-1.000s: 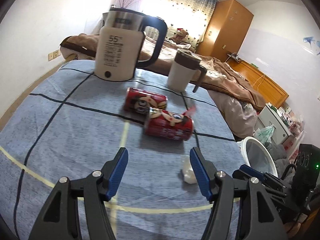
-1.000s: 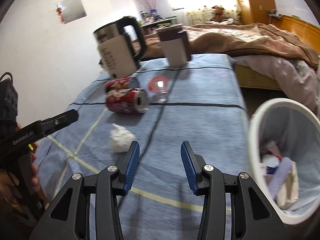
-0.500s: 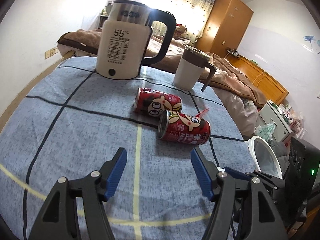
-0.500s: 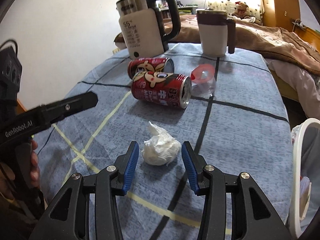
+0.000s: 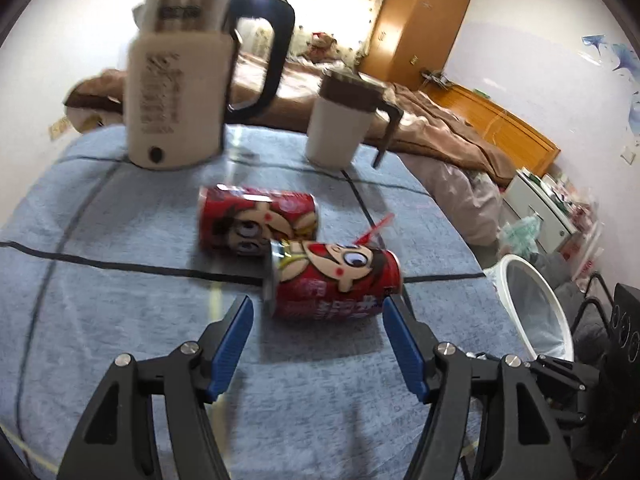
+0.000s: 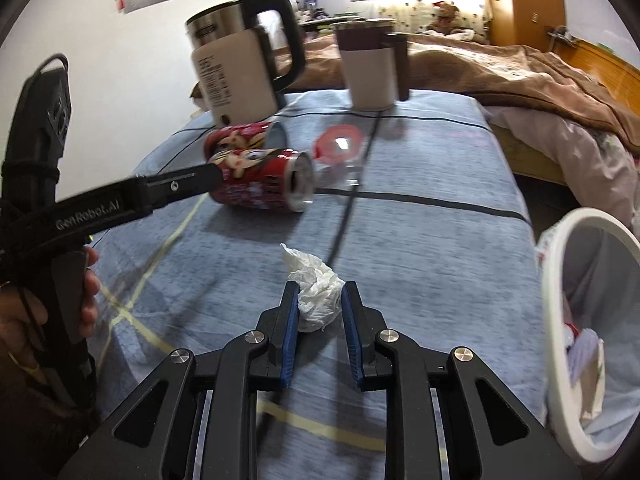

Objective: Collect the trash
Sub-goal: 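Grasp the crumpled white tissue with the right tool, then grasp the red cartoon can upright with the left tool, then carry tissue and cartoon can over the bin and open both tools to drop them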

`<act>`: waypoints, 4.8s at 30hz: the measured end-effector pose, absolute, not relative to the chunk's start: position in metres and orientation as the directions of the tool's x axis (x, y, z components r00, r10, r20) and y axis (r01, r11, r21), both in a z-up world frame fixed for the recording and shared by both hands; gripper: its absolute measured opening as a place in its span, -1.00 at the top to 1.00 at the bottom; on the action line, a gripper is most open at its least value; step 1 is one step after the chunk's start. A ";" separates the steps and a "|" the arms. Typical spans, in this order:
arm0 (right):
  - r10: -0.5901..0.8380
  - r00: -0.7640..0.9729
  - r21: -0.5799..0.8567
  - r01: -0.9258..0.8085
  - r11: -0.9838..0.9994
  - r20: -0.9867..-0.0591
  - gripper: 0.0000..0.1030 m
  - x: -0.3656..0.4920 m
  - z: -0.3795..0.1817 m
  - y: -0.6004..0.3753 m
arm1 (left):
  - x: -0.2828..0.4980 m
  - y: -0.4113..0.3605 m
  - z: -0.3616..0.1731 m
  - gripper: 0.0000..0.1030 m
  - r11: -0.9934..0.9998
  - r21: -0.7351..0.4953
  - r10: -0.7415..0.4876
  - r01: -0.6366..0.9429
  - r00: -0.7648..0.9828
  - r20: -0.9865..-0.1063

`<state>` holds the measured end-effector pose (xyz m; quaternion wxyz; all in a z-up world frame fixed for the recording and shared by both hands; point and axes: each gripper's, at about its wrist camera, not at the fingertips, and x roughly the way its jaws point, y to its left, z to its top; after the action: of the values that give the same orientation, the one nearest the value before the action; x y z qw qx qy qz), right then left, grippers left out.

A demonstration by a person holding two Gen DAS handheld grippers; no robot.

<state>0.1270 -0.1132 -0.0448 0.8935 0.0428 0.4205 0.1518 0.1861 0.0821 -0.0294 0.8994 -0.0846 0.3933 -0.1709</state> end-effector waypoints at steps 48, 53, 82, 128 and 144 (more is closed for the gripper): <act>0.297 0.627 0.277 -0.133 0.952 -0.720 0.57 0.124 -0.048 -0.154 | 0.166 0.051 -0.019 -0.43 0.894 -0.190 -0.426 0.406 0.639 -0.640; 0.297 0.626 0.278 -0.131 0.952 -0.721 0.57 0.124 -0.048 -0.155 | 0.184 0.044 -0.026 -0.43 0.885 -0.191 -0.438 0.424 0.620 -0.651; 0.317 0.624 0.299 -0.137 0.944 -0.714 0.57 0.129 -0.050 -0.158 | 0.211 0.013 -0.047 -0.24 0.897 -0.149 -0.379 0.415 0.555 -0.740; 0.255 0.731 0.333 -0.041 0.942 -0.633 0.57 0.089 -0.012 -0.218 | 0.145 -0.031 -0.002 -0.07 0.870 -0.153 -0.444 0.468 0.612 -0.655; 0.131 0.782 0.327 0.097 0.940 -0.609 0.57 0.056 0.004 -0.305 | 0.126 -0.130 0.010 -0.07 0.776 -0.169 -0.557 0.608 0.533 -0.637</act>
<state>0.0556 -0.3047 0.0044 0.9280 0.1732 0.3298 0.0092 0.1262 -0.1299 0.0103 0.8748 0.0366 0.3500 -0.3330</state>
